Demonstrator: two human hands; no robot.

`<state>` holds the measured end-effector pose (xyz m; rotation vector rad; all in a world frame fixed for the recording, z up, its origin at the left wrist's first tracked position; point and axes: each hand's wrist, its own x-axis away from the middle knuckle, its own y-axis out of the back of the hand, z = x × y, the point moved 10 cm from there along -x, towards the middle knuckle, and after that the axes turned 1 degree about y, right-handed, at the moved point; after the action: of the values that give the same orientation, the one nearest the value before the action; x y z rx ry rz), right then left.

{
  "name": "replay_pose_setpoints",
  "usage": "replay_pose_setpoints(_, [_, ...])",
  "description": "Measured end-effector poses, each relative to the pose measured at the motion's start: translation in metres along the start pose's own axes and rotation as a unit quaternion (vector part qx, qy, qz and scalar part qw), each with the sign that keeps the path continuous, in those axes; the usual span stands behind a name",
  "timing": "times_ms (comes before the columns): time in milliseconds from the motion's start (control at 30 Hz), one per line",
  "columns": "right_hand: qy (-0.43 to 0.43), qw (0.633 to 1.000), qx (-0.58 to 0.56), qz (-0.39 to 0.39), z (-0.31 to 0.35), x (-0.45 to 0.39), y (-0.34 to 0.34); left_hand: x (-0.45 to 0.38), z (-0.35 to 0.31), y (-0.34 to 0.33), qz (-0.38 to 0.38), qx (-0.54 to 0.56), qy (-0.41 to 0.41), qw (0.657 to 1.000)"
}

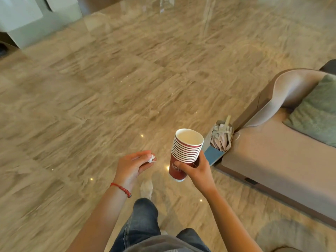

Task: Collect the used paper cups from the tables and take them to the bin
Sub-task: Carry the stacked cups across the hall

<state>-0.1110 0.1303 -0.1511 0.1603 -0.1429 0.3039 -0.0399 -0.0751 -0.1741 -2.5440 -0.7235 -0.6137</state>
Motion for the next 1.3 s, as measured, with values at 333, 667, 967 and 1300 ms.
replay_pose_setpoints(333, [0.005,0.999,-0.009,-0.042,0.048,-0.213,-0.018,-0.203,-0.116,-0.069,0.045,-0.042,-0.005,0.998])
replay_pose_setpoints(667, [-0.015,0.994,-0.027,-0.104,0.077,-0.39,-0.003,-0.372,-0.212,-0.132,0.072,-0.055,0.0,0.996])
replay_pose_setpoints(967, [-0.012,0.99,-0.045,-0.132,0.086,-0.567,0.054,-0.53,-0.259,-0.241,0.096,-0.085,0.006,0.992])
replay_pose_setpoints(1300, [-0.028,0.982,-0.072,-0.171,0.113,-0.748,0.131,-0.686,-0.323,-0.379,0.122,-0.101,0.024,0.987])
